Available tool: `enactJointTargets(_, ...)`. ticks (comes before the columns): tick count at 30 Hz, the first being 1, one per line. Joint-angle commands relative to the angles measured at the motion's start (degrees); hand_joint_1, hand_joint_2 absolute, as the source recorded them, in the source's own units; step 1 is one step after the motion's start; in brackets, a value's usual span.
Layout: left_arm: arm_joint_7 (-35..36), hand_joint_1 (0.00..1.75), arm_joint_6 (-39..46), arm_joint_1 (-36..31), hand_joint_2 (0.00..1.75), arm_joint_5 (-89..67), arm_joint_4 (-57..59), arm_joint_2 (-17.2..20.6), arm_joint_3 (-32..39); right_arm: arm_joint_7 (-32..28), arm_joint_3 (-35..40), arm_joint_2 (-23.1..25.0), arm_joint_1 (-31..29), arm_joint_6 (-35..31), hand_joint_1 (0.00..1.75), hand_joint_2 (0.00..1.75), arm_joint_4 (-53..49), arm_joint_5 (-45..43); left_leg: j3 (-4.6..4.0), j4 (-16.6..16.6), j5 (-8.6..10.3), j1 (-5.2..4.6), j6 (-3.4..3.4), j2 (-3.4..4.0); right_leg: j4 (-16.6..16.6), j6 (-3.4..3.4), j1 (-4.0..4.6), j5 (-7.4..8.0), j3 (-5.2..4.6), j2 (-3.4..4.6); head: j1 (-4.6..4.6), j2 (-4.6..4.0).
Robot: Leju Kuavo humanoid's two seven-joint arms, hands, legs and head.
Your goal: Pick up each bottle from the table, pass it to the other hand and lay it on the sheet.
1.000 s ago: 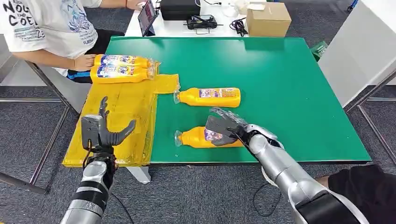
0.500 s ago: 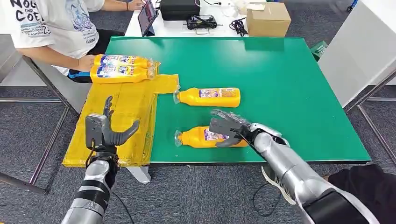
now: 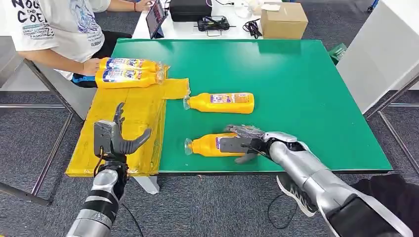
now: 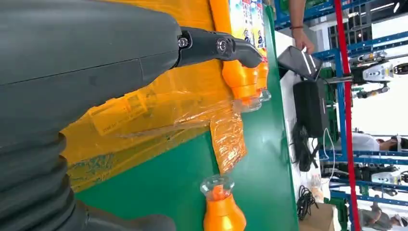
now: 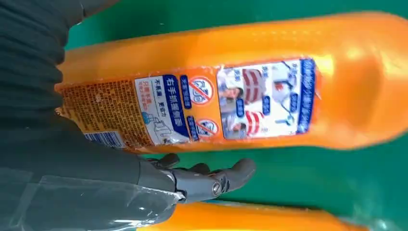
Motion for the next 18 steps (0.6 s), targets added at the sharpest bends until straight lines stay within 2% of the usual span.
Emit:
enactJointTargets(1,0.96,0.0,-0.15,-0.87,1.75,1.32,1.67,-0.39,-1.41,4.31,12.89,1.25,-6.4,-0.35,0.0,1.75,5.06,3.5,0.27,0.02,-0.15,0.02,-0.07,0.17,0.02,-0.13,0.03,-0.1,0.22,0.15,0.0,0.0)
enactJointTargets(5,1.16,0.0,-0.09,-0.16,1.75,1.52,0.87,-0.4,-0.91,6.38,15.61,2.18,-7.59,-1.9,0.0,1.75,7.1,5.76,0.13,-0.02,-0.07,0.0,-0.05,0.11,0.0,-0.09,0.01,-0.04,0.11,0.1,0.0,0.0)
enactJointTargets(14,1.22,0.0,-0.22,0.08,1.75,1.5,0.44,-0.52,-0.24,7.03,17.49,2.79,-8.57,-1.75,0.0,1.75,8.14,7.23,0.21,0.03,-0.13,0.01,-0.07,0.2,0.03,-0.12,0.02,-0.07,0.16,0.18,0.0,0.0)
enactJointTargets(15,1.22,0.0,-0.27,0.04,1.75,1.5,0.42,-0.54,-0.2,6.89,17.64,2.9,-8.71,-1.62,0.1,1.75,8.14,7.28,0.15,0.02,-0.09,0.02,-0.06,0.13,0.03,-0.1,0.03,-0.05,0.13,0.11,0.02,0.0)
enactJointTargets(16,1.22,0.0,-0.34,-0.04,1.75,1.51,0.52,-0.6,-0.1,6.88,17.75,2.97,-8.81,-1.92,0.68,1.75,8.14,7.39,0.11,-0.01,-0.06,0.0,-0.05,0.08,0.01,-0.08,0.01,-0.04,0.09,0.07,0.0,0.0)
enactJointTargets(17,1.22,0.0,-0.37,-0.02,1.75,1.48,0.53,-0.64,0.02,6.79,18.0,3.02,-8.88,-2.18,1.34,1.75,8.15,7.6,0.18,0.03,-0.12,0.02,-0.07,0.1,0.04,-0.12,0.04,-0.08,0.17,0.08,0.02,0.0)
enactJointTargets(18,1.19,0.0,-0.4,-0.06,1.75,1.42,0.64,-0.69,0.15,6.33,17.96,3.14,-8.87,-2.61,1.5,1.75,8.04,7.33,0.09,0.02,-0.07,0.01,-0.05,0.1,0.02,-0.08,0.02,-0.04,0.07,0.09,0.0,0.0)
